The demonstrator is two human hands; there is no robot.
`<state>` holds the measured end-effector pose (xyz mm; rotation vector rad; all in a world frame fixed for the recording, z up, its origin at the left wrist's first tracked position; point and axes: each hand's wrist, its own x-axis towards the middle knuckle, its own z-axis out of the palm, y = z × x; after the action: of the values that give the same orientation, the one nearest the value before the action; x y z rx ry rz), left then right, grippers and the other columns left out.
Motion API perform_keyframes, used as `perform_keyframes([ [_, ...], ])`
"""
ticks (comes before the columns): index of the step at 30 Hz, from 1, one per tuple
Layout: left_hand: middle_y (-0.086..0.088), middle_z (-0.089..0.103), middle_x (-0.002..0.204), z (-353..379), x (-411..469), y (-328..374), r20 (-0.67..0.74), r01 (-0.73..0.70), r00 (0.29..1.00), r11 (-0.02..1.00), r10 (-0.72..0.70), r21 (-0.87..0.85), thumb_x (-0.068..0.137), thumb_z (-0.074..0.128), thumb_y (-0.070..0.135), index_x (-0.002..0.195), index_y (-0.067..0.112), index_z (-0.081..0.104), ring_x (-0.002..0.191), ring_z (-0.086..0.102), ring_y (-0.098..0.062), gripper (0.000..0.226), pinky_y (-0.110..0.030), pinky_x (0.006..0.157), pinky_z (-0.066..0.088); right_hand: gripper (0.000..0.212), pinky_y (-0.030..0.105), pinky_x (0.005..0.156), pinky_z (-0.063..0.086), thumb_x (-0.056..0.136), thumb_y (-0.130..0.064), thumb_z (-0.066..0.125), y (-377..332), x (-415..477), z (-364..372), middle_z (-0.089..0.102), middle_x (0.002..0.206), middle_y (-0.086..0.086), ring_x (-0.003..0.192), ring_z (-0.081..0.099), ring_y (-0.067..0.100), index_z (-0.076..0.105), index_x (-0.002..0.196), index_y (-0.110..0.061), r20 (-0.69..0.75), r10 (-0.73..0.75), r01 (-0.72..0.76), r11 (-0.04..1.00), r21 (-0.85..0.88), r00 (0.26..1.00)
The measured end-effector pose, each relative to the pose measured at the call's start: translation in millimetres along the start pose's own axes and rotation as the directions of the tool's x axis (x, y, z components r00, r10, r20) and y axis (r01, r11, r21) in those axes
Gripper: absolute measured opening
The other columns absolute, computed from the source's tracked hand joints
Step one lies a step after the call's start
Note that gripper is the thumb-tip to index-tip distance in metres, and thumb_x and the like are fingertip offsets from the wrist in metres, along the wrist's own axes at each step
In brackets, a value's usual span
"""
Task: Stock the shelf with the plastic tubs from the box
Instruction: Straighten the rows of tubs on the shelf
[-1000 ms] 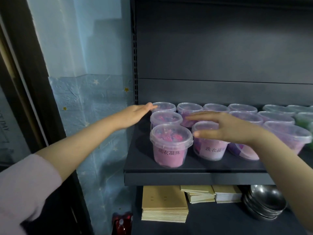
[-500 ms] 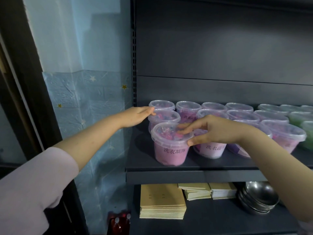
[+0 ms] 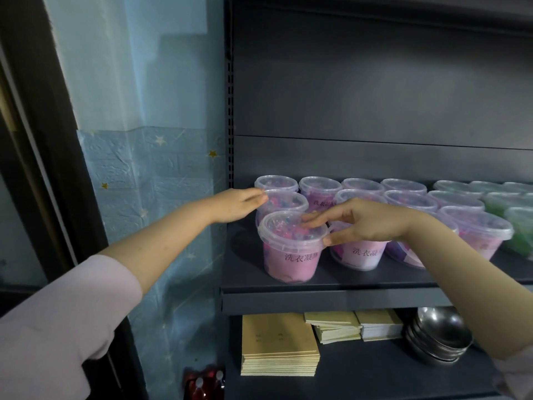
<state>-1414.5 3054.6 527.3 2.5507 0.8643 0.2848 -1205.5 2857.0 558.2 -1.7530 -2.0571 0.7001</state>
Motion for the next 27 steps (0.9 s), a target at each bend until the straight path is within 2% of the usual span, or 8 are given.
perform_keyframes([
  [3,0.010,0.032,0.154,-2,-2,5,0.011,0.010,1.000,1.000,-0.010,0.008,0.095,0.027,0.062,0.148,0.033,0.032,0.141,0.030,-0.015,0.061,-0.029,0.113,0.022,0.045,0.020,0.113,0.025,0.080,-0.029,0.074,0,-2,2,0.054,0.132,-0.030,0.127,0.041,-0.013,0.064,0.123,-0.034,-0.031,0.010,-0.010,1.000,-0.011,0.999],
  [9,0.011,0.018,0.158,-2,-18,39,-0.050,-0.090,0.995,0.995,0.087,-0.050,0.097,0.034,0.054,0.148,0.032,0.032,0.143,0.024,-0.010,0.055,-0.021,0.108,0.019,0.034,0.023,0.104,0.035,0.080,-0.050,0.067,11,-33,-26,0.056,0.119,-0.035,0.116,0.048,-0.011,0.065,0.114,-0.046,-0.322,0.107,-0.164,0.974,-0.154,0.941],
  [13,0.010,0.029,0.155,15,-22,75,-0.003,-0.161,0.987,0.987,0.161,0.026,0.099,0.032,0.051,0.146,0.028,0.037,0.142,0.027,-0.011,0.052,-0.023,0.112,0.020,0.018,0.005,0.081,0.034,0.087,-0.041,0.065,34,-47,-33,0.059,0.113,-0.028,0.110,0.055,0.001,0.067,0.104,-0.043,-0.345,0.180,-0.276,0.927,-0.253,0.921],
  [15,0.005,0.026,0.157,23,-15,86,0.040,-0.161,0.987,0.980,0.157,0.119,0.100,0.029,0.049,0.145,0.023,0.038,0.144,0.022,-0.014,0.053,-0.033,0.117,0.018,0.020,0.009,0.091,0.038,0.080,-0.049,0.068,40,-47,-25,0.063,0.114,-0.025,0.110,0.056,-0.001,0.067,0.100,-0.048,-0.372,0.202,-0.286,0.940,-0.187,0.906],
  [17,-0.001,0.022,0.158,30,-8,89,0.085,-0.109,0.992,0.975,0.094,0.195,0.101,0.024,0.047,0.145,0.017,0.036,0.146,0.018,-0.019,0.054,-0.037,0.117,0.015,0.037,0.025,0.107,0.037,0.067,-0.064,0.066,43,-47,-18,0.063,0.116,-0.027,0.115,0.053,-0.003,0.070,0.100,-0.047,-0.361,0.205,-0.260,0.959,-0.109,0.910],
  [19,-0.003,0.006,0.162,33,-5,90,0.128,-0.068,0.991,0.968,0.037,0.243,0.102,0.020,0.048,0.149,0.018,0.028,0.148,0.006,-0.022,0.057,-0.038,0.118,0.007,0.049,0.033,0.111,0.035,0.060,-0.069,0.065,41,-50,-14,0.063,0.116,-0.024,0.118,0.052,-0.002,0.073,0.101,-0.042,-0.352,0.171,-0.209,0.975,-0.071,0.920],
  [23,0.001,-0.009,0.161,35,-2,87,0.160,-0.040,0.987,0.959,-0.006,0.279,0.100,0.014,0.053,0.153,0.025,0.006,0.148,-0.006,-0.020,0.061,-0.038,0.120,-0.003,0.049,0.025,0.106,0.035,0.061,-0.060,0.068,35,-55,-11,0.062,0.117,-0.019,0.113,0.052,-0.008,0.075,0.103,-0.034,-0.342,0.127,-0.155,0.986,-0.054,0.931],
  [27,0.002,-0.008,0.161,38,0,85,0.143,-0.027,0.990,0.951,-0.018,0.308,0.099,0.014,0.056,0.153,0.025,0.006,0.148,-0.005,-0.020,0.063,-0.040,0.120,-0.002,0.053,0.026,0.103,0.037,0.056,-0.067,0.066,35,-57,-9,0.061,0.112,-0.022,0.112,0.052,-0.006,0.074,0.100,-0.038,-0.349,0.140,-0.172,0.983,-0.062,0.926],
])
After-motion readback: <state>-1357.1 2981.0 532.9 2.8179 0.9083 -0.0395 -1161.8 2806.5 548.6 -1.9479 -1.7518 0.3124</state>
